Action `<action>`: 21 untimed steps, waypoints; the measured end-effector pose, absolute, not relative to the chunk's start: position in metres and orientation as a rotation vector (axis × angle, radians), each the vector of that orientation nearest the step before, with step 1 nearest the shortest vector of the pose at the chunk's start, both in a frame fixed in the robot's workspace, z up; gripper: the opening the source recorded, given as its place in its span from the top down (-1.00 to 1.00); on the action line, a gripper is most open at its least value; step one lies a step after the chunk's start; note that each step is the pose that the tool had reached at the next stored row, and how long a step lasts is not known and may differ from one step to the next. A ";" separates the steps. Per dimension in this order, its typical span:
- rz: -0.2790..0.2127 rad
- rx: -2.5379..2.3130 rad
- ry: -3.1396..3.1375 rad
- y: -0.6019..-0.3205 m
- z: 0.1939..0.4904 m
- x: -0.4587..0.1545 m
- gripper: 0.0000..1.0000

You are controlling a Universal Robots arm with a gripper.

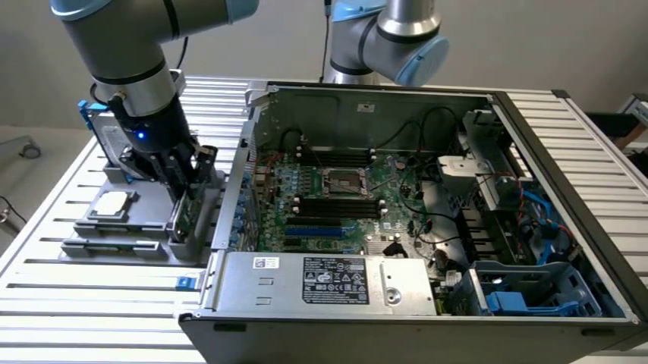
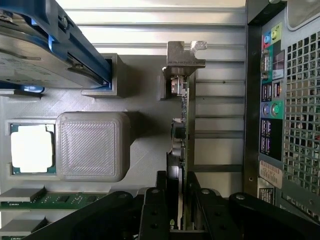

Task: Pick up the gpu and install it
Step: 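Pick up the gpu and move the gpu toward the slot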

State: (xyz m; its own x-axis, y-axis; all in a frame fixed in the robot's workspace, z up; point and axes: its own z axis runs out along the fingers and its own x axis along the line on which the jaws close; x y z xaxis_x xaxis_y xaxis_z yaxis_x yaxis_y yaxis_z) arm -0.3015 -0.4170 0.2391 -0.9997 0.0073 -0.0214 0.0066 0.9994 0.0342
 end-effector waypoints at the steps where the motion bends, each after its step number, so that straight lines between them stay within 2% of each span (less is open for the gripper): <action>1: 0.053 0.011 3.120 -0.417 0.239 -0.301 0.47; 10: 0.060 0.011 3.119 -0.417 0.243 -0.301 0.47; 21: 0.074 0.011 3.119 -0.417 0.281 -0.301 0.47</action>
